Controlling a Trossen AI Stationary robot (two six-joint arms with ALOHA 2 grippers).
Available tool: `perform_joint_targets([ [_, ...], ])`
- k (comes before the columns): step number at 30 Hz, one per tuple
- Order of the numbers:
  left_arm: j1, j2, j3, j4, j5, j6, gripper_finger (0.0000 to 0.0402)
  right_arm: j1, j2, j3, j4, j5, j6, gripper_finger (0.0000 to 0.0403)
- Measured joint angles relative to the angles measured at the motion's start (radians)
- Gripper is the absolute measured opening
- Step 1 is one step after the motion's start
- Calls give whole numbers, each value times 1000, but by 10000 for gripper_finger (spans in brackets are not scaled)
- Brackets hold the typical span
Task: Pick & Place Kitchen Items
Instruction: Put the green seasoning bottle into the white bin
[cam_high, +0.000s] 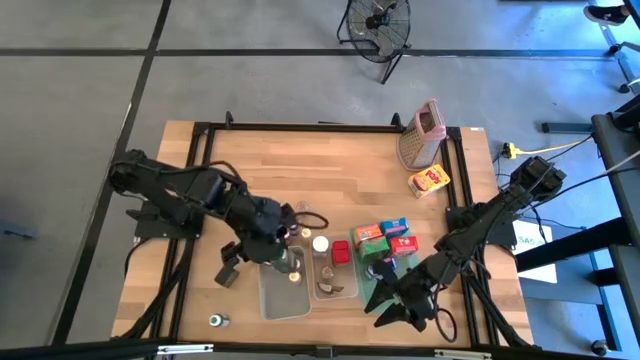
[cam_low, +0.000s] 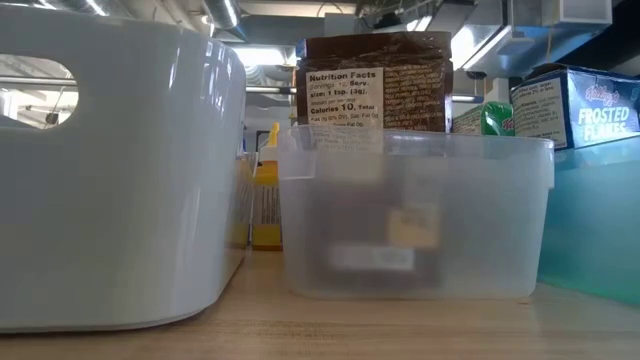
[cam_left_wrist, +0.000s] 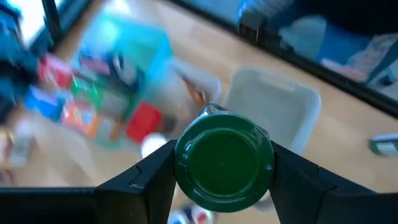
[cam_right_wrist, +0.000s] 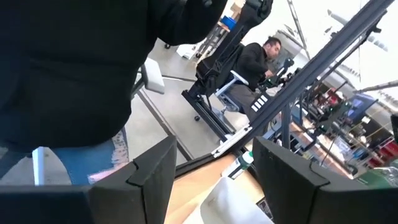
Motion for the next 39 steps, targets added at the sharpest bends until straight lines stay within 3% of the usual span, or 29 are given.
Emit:
perform_joint_targets([
  [5,27,24,0,63,14,110,205,0,0,0,4,0,-12,213],
  [12,59,169,0,108,61,211,205,37,0,0,-18,15,-75,213],
  [18,55,255,-1,182,62,275,205,116,0,0,-34,178,-107,213],
  [30,91,270,-1,236,61,271,205,212,0,0,-38,279,-150,213],
  [39,104,342,-1,235,48,264,207,214,0,0,-60,281,-143,213],
])
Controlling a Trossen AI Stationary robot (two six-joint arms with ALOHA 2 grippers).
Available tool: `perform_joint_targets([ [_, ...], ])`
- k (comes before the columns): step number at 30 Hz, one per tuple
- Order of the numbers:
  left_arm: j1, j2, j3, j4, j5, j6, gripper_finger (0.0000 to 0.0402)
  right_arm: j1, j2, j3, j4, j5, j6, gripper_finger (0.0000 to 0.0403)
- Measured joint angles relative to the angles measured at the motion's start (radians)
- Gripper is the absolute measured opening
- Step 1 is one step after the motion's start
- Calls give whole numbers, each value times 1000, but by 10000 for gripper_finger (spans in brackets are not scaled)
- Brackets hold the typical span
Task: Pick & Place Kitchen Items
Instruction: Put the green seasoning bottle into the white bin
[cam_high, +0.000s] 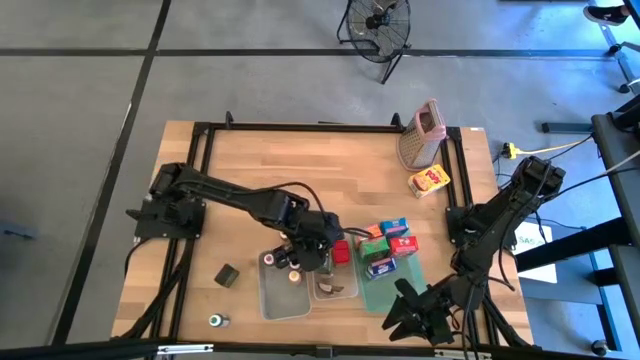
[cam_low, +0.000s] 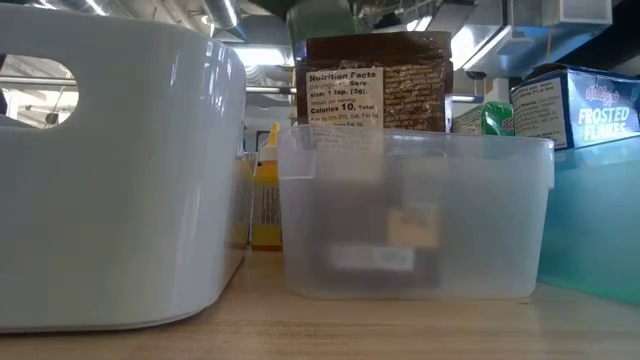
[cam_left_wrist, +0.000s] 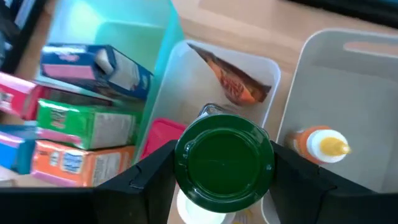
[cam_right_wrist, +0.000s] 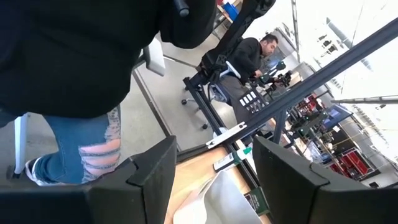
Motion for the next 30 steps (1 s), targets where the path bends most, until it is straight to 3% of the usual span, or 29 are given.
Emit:
perform_joint_targets([
  [8,11,54,0,-8,-38,-19,207,0,0,0,0,0,19,213],
  [30,27,82,1,-18,22,-95,209,0,0,0,-68,-1,98,213],
])
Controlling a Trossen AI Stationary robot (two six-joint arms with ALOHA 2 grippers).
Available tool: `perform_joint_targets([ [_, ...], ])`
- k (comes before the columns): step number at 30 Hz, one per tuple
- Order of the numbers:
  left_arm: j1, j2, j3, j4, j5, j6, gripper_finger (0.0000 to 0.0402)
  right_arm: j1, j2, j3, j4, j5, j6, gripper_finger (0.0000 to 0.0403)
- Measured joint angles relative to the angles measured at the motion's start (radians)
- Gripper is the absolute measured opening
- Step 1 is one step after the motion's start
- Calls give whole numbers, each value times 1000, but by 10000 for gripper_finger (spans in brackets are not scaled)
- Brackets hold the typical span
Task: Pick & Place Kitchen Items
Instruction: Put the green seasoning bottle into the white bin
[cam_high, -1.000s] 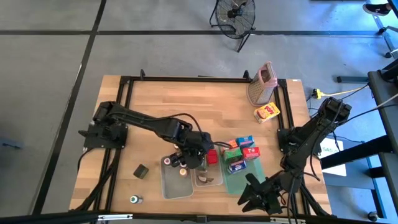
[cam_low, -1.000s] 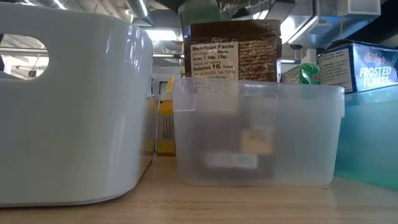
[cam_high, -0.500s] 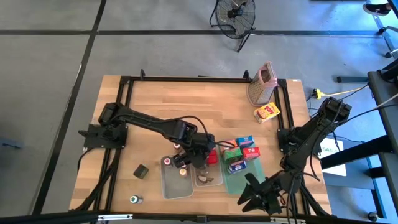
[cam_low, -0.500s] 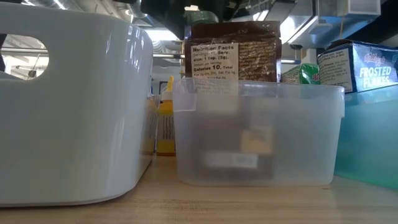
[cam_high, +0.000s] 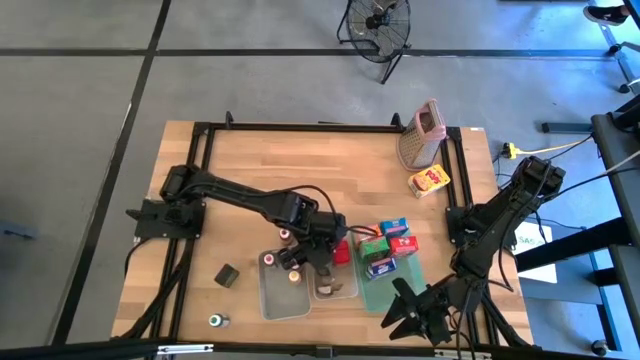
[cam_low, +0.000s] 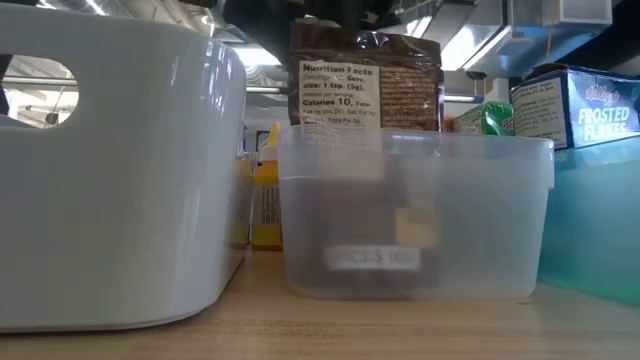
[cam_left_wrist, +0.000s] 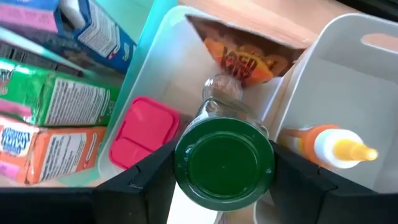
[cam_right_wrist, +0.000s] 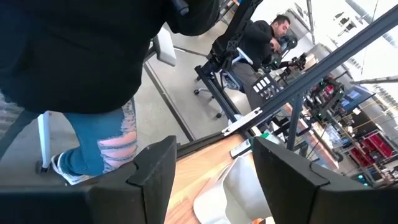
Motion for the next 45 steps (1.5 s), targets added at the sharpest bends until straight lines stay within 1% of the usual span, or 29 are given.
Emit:
perform_joint_targets([
  [3,8,2,-6,5,-7,-1,209,0,0,0,0,0,4,213],
  [8,14,3,-56,39,-27,0,209,0,0,0,-5,0,7,213],
  [12,10,4,-98,69,-83,16,209,0,0,0,-12,0,7,213],
  [16,12,4,-99,69,-67,17,209,0,0,0,-15,0,7,213],
  [25,7,3,-99,56,-104,20,209,-1,0,0,-15,0,7,213],
  [29,0,-5,-95,49,-143,25,209,-1,0,0,-15,0,7,213],
  [33,-6,-10,-63,21,-154,26,210,-1,0,0,-16,0,7,213],
  [36,-13,-11,-46,-11,-190,26,210,-1,0,0,-16,0,7,213],
  [41,-19,-9,-46,-52,-205,43,210,-1,0,0,-16,0,7,213],
  [45,-27,-5,-46,-57,-254,63,210,-2,0,0,-16,0,7,213],
])
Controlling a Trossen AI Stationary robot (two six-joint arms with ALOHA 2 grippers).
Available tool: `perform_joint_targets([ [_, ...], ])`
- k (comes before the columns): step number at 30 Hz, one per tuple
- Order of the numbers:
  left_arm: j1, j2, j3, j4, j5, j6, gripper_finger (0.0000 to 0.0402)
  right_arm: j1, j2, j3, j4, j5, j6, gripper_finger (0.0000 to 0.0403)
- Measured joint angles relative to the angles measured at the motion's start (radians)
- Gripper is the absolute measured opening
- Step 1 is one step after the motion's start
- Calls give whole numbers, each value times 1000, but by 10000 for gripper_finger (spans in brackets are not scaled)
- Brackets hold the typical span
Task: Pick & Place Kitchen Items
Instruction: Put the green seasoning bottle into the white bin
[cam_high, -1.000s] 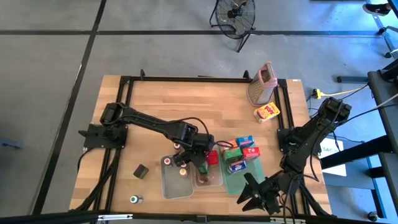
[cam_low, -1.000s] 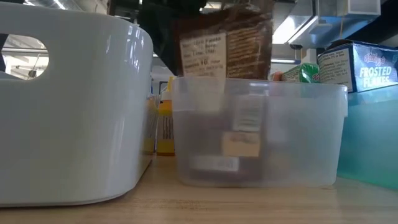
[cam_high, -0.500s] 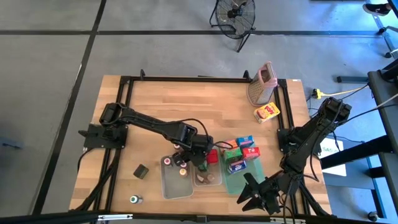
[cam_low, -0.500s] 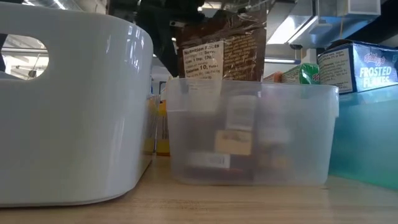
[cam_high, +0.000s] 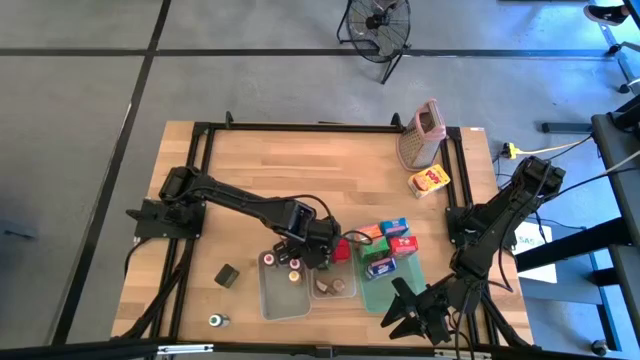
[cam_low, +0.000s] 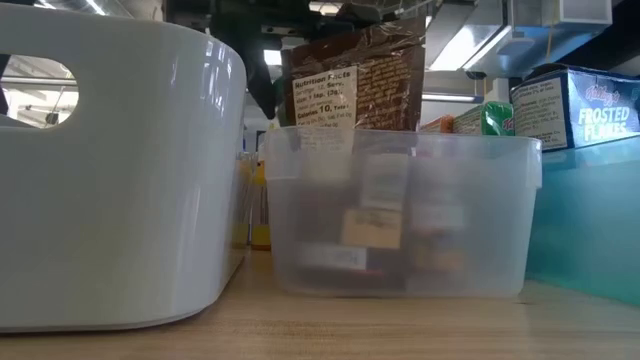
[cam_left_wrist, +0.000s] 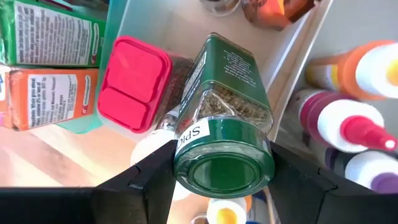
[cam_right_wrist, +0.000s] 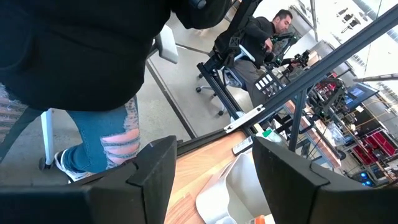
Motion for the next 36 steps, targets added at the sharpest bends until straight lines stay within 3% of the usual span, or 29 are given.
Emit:
perform_joint_targets([
  [14,-71,0,1,2,-60,87,212,0,0,0,-1,0,0,213],
  [36,-54,0,1,7,-57,77,217,0,0,0,-3,0,0,213],
])
